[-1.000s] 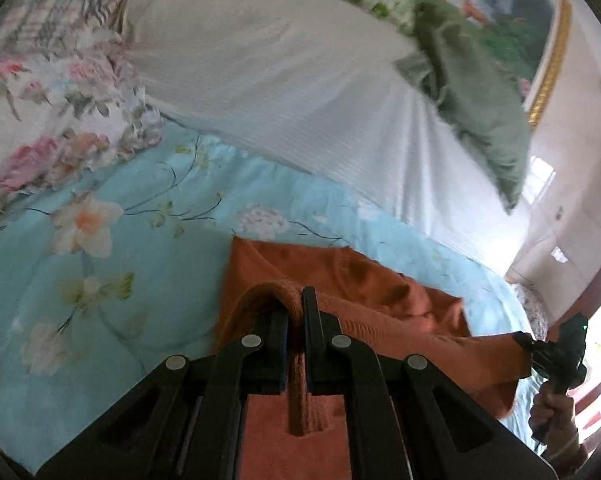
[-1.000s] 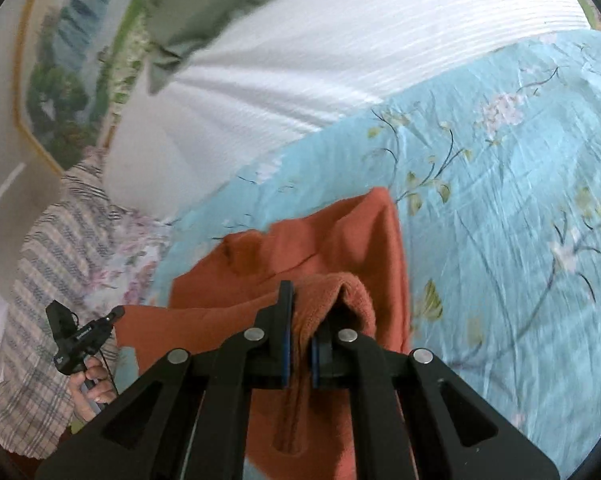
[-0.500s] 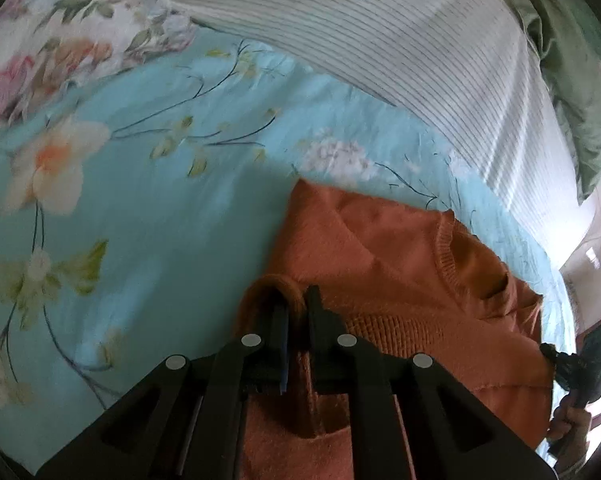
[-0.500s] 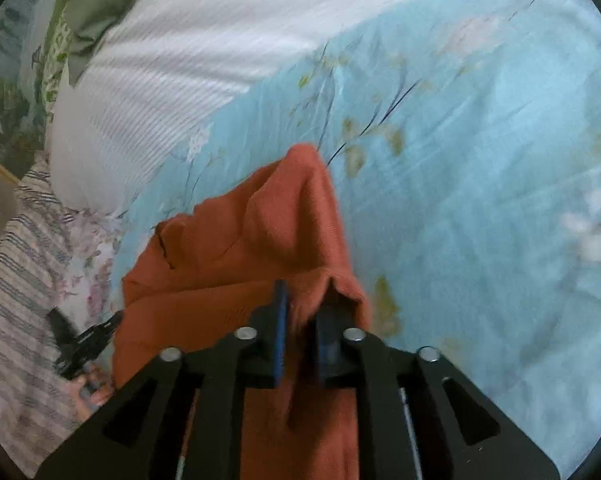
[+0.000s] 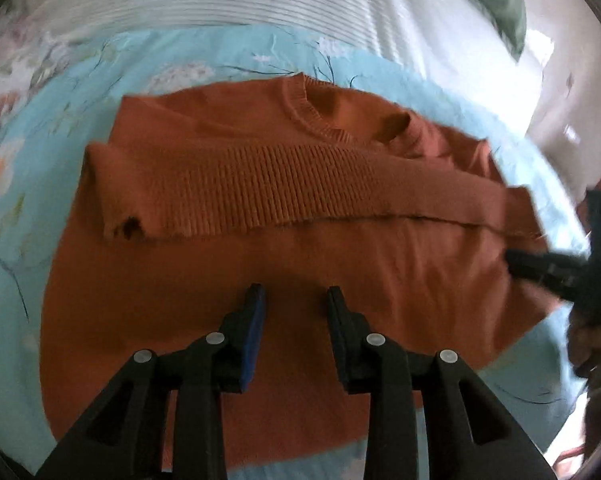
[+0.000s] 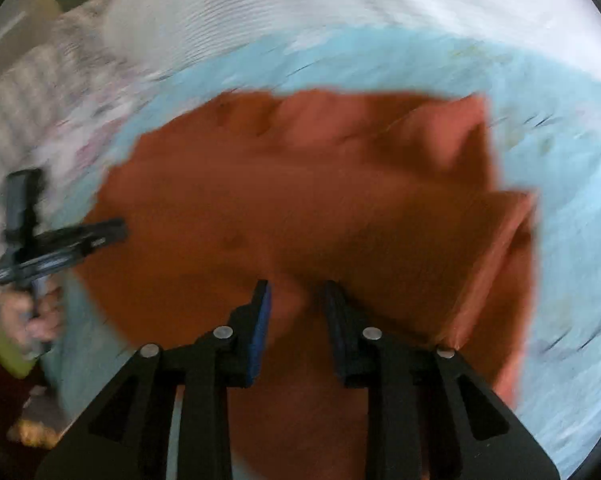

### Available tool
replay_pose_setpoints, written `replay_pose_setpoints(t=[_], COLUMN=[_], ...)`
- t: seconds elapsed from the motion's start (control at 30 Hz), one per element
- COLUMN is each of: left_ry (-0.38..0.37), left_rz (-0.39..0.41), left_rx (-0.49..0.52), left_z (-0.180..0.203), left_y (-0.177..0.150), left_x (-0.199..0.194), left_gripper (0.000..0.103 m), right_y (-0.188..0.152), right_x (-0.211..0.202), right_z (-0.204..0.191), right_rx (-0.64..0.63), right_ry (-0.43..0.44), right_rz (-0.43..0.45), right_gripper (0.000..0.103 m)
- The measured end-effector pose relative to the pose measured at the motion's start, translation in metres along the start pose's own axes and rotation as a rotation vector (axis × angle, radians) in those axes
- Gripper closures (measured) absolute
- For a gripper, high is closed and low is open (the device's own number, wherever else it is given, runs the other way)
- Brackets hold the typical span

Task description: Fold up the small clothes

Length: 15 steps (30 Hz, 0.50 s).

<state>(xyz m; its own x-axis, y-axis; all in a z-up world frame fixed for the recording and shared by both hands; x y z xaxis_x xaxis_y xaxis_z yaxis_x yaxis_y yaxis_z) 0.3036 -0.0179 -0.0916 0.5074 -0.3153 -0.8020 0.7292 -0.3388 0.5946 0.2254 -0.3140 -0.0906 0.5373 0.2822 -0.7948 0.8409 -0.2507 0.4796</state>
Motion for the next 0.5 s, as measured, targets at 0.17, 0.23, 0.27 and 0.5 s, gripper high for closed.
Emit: replay_pose_setpoints(t=[0.17, 0.23, 0.27, 0.5], left_ry=[0.035, 0.067, 0.093, 0.221], left_rz=[0.017, 0.042, 0.052, 0.132], left_rx=[-0.068, -0.134, -0.164, -0.361], left_z=[-0.04, -0.063, -0.075, -0.134], left_y=[0.035, 0.051, 0.056, 0.06], left_x=[0.014, 0.014, 0.011, -0.021], left_gripper=[0.075, 0.075, 0.073, 0.06], right_y=[0.052, 0.065, 0.069, 0.053], right_x=[-0.008, -0.018, -0.024, -0.052], right_z=[0.032, 0.046, 0.053, 0.067], right_rx=[0.121, 0.194, 0.232, 0.326], right_ry=[-0.12, -0.093, -0.087, -0.07], right_rz=[0.164, 0.225, 0.259, 0.313], right_gripper=[0.075, 0.072, 0.072, 0.072])
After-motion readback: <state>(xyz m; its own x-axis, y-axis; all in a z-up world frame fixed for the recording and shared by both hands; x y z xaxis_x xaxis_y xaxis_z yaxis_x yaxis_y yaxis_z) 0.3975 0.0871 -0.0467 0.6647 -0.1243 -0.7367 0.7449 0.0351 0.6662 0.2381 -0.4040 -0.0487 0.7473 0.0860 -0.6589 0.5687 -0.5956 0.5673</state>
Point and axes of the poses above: each gripper's, at about its wrist camera, not at the fingertips, and x roughly the way its jaws point, z to its right, y to its top, the point moved 1 cm from there along x, roughly the way its jaws point, and after that the axes turned 13 degrees about x, right-handed, at the moved point
